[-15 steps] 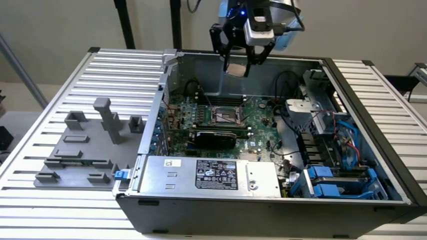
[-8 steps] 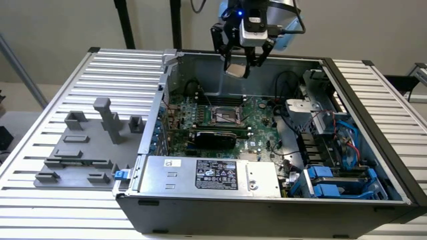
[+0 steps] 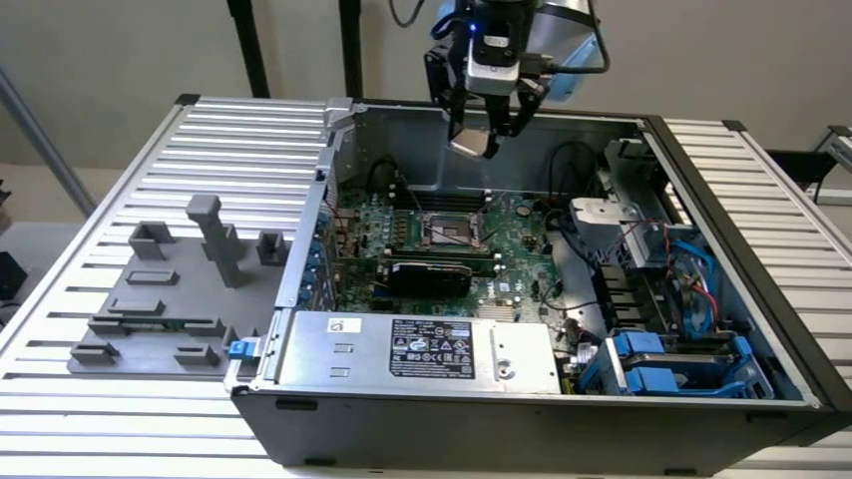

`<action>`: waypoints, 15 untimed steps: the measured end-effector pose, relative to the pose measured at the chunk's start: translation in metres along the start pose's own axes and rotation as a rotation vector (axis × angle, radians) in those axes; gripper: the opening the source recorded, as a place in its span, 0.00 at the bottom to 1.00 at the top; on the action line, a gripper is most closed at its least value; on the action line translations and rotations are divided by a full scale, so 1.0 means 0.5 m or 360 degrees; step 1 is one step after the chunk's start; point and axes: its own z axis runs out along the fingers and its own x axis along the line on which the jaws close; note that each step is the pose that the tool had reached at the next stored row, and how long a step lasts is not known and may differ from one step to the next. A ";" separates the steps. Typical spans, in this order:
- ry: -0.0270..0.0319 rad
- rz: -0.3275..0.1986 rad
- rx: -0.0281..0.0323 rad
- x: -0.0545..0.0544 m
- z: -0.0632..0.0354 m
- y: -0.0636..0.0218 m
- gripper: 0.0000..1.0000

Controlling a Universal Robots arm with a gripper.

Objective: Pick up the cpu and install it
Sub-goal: 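Place the cpu into insertion slot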

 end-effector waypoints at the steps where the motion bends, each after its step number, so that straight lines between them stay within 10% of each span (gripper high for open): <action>1: -0.00010 0.0029 -0.00003 0.000 0.001 0.000 0.55; 15: -0.00155 0.0434 -0.00054 0.000 0.007 0.000 0.55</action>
